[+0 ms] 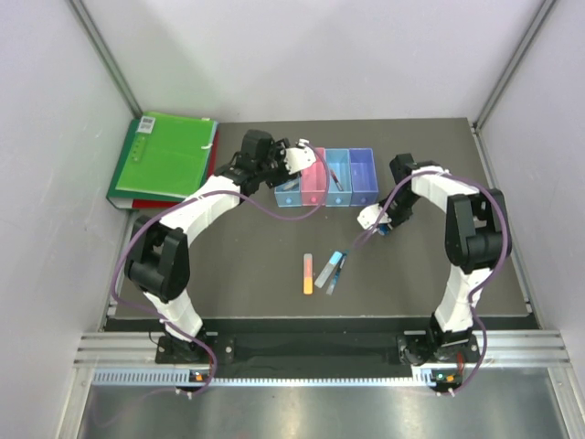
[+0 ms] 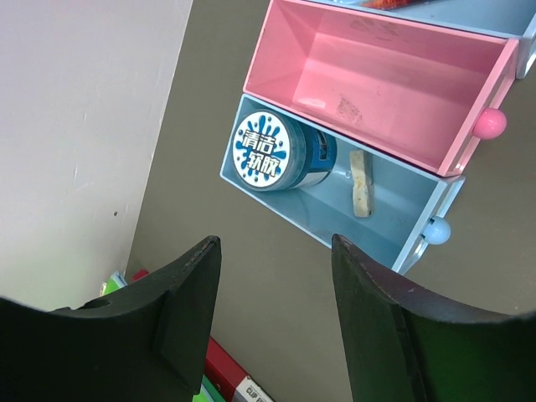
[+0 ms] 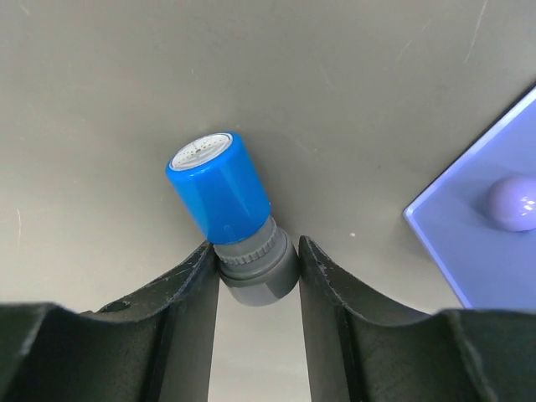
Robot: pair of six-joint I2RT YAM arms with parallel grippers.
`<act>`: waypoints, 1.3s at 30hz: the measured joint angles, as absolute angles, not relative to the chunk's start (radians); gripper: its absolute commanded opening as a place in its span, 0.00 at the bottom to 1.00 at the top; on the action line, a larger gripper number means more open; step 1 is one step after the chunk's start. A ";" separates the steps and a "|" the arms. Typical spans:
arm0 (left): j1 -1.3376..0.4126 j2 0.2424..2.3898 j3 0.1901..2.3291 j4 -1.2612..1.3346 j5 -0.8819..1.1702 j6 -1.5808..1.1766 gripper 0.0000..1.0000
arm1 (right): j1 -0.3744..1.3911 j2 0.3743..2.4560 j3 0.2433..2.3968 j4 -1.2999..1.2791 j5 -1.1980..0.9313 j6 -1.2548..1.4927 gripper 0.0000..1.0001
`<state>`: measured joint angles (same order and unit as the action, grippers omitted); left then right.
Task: Sort the stationery into containers
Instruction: Pick up the stationery from the center of the board, then place the stationery in the storage box.
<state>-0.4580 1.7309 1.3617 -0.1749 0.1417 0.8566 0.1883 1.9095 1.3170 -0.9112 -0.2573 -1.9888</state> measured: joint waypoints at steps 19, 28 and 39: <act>-0.458 1.731 1.362 -0.176 0.168 0.834 0.61 | 0.196 1.697 1.138 -0.773 -0.422 -1.989 0.05; -0.459 1.731 1.357 -0.165 0.187 0.786 0.61 | 0.197 1.623 1.125 -0.636 -0.466 -1.916 0.05; -0.508 1.694 1.184 0.061 0.214 0.727 0.61 | 0.202 1.608 1.139 -0.364 -0.455 -1.505 0.03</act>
<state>-0.5076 1.6936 1.1835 0.0612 0.2142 0.7269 0.2020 1.6081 1.1393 -0.3641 -0.4545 -1.5055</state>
